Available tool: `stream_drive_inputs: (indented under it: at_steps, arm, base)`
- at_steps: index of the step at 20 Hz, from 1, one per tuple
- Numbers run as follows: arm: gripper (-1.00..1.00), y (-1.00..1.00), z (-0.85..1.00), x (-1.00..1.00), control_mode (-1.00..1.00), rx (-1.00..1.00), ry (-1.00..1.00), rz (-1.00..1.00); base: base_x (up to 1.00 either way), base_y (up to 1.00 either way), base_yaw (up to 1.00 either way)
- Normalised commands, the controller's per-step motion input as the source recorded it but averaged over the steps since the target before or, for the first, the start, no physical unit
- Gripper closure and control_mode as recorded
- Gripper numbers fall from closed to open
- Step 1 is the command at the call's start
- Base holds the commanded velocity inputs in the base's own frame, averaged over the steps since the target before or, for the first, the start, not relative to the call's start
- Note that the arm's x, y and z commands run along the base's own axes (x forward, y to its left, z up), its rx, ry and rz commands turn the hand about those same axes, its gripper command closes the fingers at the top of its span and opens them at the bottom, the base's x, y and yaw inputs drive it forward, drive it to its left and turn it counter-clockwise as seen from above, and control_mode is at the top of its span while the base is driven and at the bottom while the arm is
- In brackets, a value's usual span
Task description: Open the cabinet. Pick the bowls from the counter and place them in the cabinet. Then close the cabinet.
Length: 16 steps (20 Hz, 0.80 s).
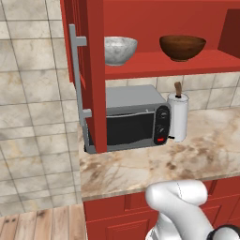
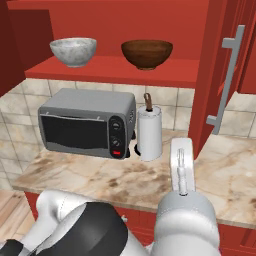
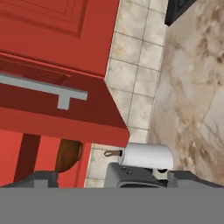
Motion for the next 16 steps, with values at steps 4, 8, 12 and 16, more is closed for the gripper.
stream_drive_inputs:
  at_steps: [4,8,12,16]
  arm:
    - [-1.0,-0.16,-0.02,-0.35,-1.0,0.0,0.0,0.15]
    - [-1.0,-0.33,-0.03,-0.07,-1.0,0.0,0.0,0.17]
    - [-1.0,-0.42,0.0,0.03,-1.0,0.02,0.04,0.15]
    - [-1.0,-0.47,-0.21,0.08,-1.0,0.01,0.15,0.15]
  base:
    - [0.0,0.0,0.0]
    - [0.0,0.0,0.0]
    - [0.0,0.0,0.0]
    - [0.0,0.0,0.0]
